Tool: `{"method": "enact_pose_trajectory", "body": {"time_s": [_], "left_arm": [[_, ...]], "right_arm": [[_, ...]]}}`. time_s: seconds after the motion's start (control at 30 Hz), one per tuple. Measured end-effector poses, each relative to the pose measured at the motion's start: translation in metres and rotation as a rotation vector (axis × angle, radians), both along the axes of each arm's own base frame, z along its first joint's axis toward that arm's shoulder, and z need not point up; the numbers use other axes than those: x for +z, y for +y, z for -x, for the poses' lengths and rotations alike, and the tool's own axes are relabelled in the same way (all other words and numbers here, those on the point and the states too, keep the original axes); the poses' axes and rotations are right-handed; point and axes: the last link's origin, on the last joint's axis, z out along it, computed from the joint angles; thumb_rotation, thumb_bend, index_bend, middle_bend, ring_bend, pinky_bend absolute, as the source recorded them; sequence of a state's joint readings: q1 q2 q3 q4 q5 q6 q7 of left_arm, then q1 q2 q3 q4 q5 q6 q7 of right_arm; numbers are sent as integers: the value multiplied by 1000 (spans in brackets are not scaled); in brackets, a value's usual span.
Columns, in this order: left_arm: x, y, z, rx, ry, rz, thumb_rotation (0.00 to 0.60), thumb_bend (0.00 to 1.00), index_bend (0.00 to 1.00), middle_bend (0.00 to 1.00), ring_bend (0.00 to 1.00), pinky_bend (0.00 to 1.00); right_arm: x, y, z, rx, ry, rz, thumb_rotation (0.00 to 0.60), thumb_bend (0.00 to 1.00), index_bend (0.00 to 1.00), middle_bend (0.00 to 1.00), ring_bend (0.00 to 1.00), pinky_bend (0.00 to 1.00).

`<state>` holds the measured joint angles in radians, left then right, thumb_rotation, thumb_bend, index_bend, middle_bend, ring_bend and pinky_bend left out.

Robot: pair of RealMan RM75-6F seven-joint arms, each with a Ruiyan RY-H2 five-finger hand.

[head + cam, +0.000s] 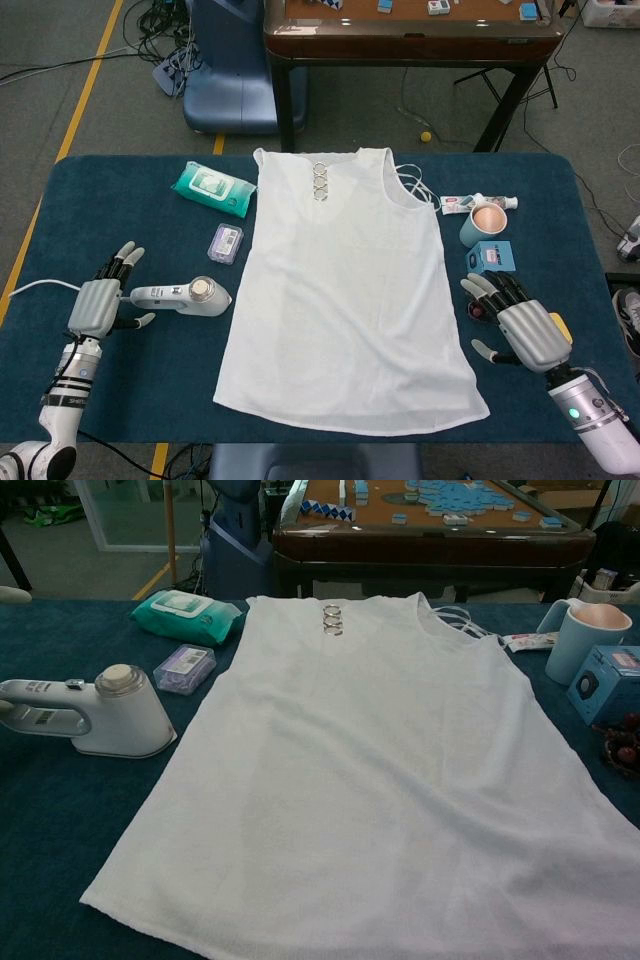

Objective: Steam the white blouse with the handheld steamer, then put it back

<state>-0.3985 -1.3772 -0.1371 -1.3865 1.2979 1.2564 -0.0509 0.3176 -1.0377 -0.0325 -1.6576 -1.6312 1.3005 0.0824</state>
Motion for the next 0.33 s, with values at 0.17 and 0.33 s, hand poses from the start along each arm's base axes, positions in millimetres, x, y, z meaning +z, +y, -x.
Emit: {"method": "enact_pose_trajectory", "body": {"time_s": [0.17,0.33], "left_arm": [[16,-28,0,-4,35,-39,600,27,57,26,40,154],[27,-54,0,8,52,-69,600,27,58,26,40,154]], "right_arm": [[4,5,8,-13,5,34,600,291,0,104,0,23],[9,15,15,-22,-3,82,600,290,0,109,0,23]]}}
